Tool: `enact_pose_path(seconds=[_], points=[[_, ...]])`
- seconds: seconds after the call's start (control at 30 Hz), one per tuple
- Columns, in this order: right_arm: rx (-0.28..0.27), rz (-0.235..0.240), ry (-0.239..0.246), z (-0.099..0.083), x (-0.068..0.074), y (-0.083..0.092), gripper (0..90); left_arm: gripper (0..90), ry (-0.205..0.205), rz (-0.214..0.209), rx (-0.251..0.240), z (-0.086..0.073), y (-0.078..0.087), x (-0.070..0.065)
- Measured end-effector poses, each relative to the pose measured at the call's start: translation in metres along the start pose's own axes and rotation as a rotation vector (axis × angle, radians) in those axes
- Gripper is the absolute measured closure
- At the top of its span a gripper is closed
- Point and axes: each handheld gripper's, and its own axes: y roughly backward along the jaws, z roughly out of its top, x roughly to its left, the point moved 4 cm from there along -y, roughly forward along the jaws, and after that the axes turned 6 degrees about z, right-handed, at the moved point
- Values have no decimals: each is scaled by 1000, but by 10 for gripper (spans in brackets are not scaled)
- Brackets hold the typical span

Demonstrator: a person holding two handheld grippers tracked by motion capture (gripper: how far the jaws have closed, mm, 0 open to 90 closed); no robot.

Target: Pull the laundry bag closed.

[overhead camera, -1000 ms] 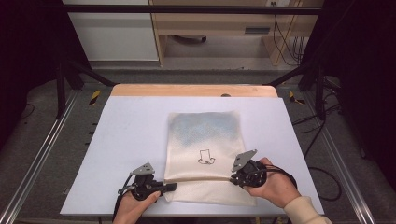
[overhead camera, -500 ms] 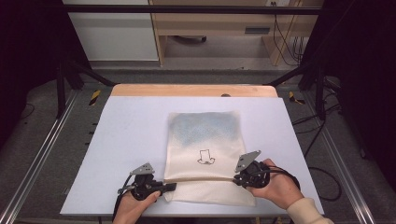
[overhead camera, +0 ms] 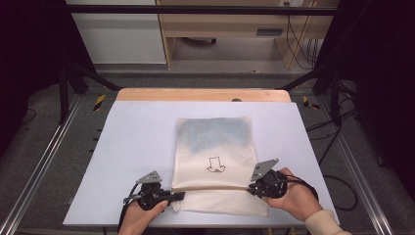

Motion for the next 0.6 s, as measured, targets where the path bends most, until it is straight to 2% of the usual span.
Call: enact_pose_path(seconds=[0.13,0.6], points=[[-5,-4,7,-2,-2,0,822,841,1,0,-1,0,0,0],[-12,-9,-22,-13,-5,3,821,841,2,7,0,-1,0,0]])
